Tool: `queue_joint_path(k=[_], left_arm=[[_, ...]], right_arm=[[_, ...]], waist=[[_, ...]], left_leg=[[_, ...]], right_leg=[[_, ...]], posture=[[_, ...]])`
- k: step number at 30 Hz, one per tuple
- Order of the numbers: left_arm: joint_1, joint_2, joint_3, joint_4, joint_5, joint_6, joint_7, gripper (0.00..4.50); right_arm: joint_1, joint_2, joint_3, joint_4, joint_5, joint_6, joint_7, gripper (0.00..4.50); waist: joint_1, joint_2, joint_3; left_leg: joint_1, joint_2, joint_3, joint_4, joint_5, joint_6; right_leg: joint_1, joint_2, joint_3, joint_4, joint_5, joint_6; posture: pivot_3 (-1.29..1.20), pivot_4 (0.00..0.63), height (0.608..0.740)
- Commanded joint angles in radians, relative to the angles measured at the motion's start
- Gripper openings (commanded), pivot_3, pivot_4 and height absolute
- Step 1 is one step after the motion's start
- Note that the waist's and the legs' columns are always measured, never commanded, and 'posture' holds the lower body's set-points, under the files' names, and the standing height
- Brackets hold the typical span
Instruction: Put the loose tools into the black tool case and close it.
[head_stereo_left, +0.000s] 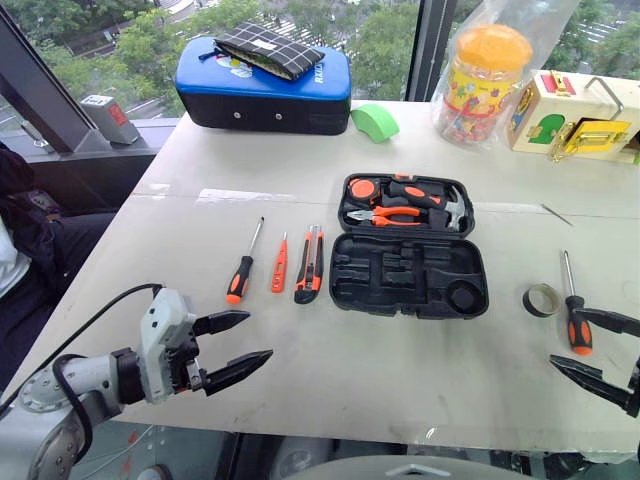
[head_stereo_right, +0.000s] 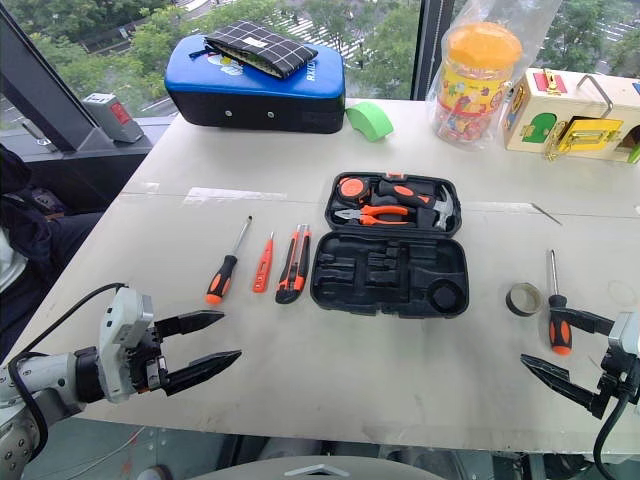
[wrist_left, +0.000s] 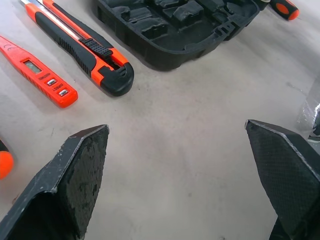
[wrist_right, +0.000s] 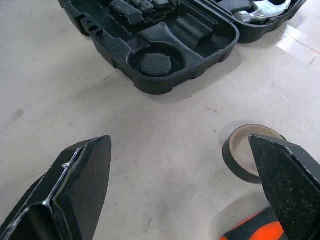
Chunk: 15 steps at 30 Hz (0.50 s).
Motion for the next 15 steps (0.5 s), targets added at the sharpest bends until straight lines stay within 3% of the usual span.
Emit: queue_joint_path(k=[1,4,8,12,15], left_arm=[[-0.053,-0.06,0.013,-0.026,0.008,-0.007,0.125,4.45],[-0.162,-0.165,0.006,-0.029,0.047,0.051,0.383,4.45],[-0.228,-0.17,-0.004,-0.056,0.06,0.161,0.522,4.45],[-0.387,-0.221,-0.017,-0.019,0.103,0.339,0.779,4.45],[-0.462,-0.259,-0.062,0.005,0.145,0.422,0.882,4.45]], right_arm=[[-0.064,0.026,-0.007,-0.044,0.021,-0.033,-0.055,4.46],[-0.183,0.053,0.067,-0.159,0.035,-0.009,-0.167,4.46],[-0.249,0.038,0.117,-0.222,0.064,0.048,-0.195,4.46],[-0.307,-0.019,0.171,-0.311,0.176,0.142,-0.183,4.46],[-0.348,-0.029,0.2,-0.333,0.199,0.167,-0.205,4.46]], waist=[[0.0,0.0,0.0],[-0.001,0.002,0.002],[0.0,-0.003,0.0],[0.005,-0.002,0.001],[0.0,-0.005,0.0]], left_leg=[[0.0,0.0,0.0,0.0,0.0,0.0],[0.002,0.0,0.0,0.002,0.0,0.0],[0.003,0.0,0.0,0.002,0.0,0.0],[0.001,0.0,-0.002,0.002,0.0,0.0],[0.001,0.0,-0.002,0.002,0.0,0.0]], right_leg=[[0.0,0.0,0.0,0.0,0.0,0.0],[0.002,0.0,0.001,0.0,0.001,0.001],[0.002,0.002,0.0,0.002,0.002,0.003],[0.002,0.001,-0.002,0.001,0.002,0.003],[0.002,0.002,-0.002,0.001,0.002,0.003]], posture=[[0.0,0.15,0.74],[0.0,0.15,0.74],[0.0,0.15,0.74],[0.0,0.15,0.74],[0.0,0.15,0.74]])
